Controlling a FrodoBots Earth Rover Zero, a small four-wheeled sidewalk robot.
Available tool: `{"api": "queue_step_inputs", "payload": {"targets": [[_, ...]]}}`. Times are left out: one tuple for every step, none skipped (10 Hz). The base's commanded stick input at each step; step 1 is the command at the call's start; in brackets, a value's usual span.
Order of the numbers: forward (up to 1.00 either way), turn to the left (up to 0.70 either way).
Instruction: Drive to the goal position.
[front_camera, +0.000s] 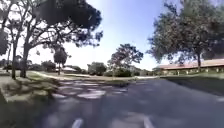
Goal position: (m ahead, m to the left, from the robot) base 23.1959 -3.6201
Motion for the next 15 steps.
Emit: {"api": "queue_step_inputs", "payload": {"targets": [[0.70,0.00],[0.70,0.00],[0.70,0.00],[0.70,0.00],[0.70,0.00],[0.70,0.00],[0.70,0.00],[0.70,0.00],[0.70,0.00],[0.70,0.00],[0.70,0.00],[0.70,0.00],[0.70,-0.05],[0.70,-0.28],[0.70,-0.32]]}}
